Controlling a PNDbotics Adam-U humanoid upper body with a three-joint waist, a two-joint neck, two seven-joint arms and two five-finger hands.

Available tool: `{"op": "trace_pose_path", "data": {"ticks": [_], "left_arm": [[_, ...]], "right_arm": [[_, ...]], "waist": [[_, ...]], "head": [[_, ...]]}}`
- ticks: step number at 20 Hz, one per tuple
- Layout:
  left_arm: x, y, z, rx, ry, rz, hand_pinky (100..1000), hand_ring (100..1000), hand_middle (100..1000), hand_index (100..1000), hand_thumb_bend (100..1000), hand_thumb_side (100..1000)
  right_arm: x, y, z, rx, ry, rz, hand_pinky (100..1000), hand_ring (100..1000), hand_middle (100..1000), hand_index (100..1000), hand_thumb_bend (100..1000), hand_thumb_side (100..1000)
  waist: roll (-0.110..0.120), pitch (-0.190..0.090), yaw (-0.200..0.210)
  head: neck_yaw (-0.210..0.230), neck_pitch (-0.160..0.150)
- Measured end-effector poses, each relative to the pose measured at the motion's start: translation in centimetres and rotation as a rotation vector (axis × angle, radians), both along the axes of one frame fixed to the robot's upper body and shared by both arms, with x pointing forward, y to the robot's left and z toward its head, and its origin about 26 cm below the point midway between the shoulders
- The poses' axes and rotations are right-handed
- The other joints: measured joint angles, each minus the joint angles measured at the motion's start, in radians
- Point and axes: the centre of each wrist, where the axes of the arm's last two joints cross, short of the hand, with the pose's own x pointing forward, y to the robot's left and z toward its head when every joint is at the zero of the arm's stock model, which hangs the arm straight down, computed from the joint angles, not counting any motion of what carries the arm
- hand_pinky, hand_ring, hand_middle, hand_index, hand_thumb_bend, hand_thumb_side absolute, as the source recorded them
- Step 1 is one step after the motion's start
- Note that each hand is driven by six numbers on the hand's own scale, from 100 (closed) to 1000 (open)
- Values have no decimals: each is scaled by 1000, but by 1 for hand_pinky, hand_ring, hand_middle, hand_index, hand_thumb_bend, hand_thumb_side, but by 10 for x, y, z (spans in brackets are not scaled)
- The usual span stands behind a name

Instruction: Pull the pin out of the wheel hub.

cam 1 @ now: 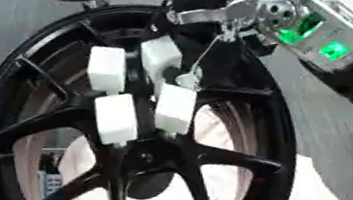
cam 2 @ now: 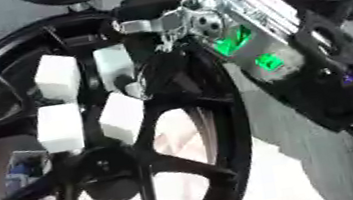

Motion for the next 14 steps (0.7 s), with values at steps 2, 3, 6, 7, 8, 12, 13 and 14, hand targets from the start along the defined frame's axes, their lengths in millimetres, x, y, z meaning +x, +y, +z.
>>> {"op": "trace_pose_path", "data": {"ticks": [2, 3, 6, 7, 8, 12, 13, 14], "left_arm": [[0, 0, 0, 0, 0, -1, 802, 560, 658, 776, 139, 479], [0, -1, 0, 0, 0, -3, 802, 560, 659, 775, 139, 479], [0, -1, 0, 1, 1, -5, 802, 560, 660, 775, 138, 479], [0, -1, 0, 1, 1, -5, 802, 560, 660, 774, 138, 479], [0, -1, 0, 1, 1, -5, 802, 560, 660, 774, 138, 481], [0, -1, 0, 1, 1, -5, 803, 561, 661, 774, 138, 482], [0, -1, 0, 1, 2, -6, 803, 561, 661, 774, 138, 482], [0, -1, 0, 1, 2, -6, 803, 561, 661, 774, 139, 482]], "right_arm": [[0, 0, -1, 11, -4, -11, 739, 595, 519, 664, 100, 281], [0, 0, -2, 15, -6, -16, 719, 571, 496, 634, 100, 274], [1, 0, -3, 35, -10, -27, 682, 527, 453, 572, 100, 267], [1, 0, -3, 42, -11, -31, 678, 521, 447, 564, 100, 266], [1, 1, -4, 47, -12, -35, 642, 498, 420, 534, 100, 257], [1, 1, -4, 77, -11, -45, 606, 473, 388, 499, 100, 249], [0, 1, -4, 83, -10, -47, 604, 472, 387, 498, 100, 249], [0, 1, -4, 88, -8, -50, 605, 470, 383, 494, 100, 250]], "waist": [[-1, 0, 0], [-2, 0, 0], [-5, 0, 0], [-5, 0, 1], [-5, 0, 1], [-5, 0, 1], [-5, -1, 1], [-5, -2, 1]], "head": [[0, -1], [-1, -1], [-2, -1], [-2, -1], [-2, -1], [-8, -1], [-10, -1], [-11, -1]]}}
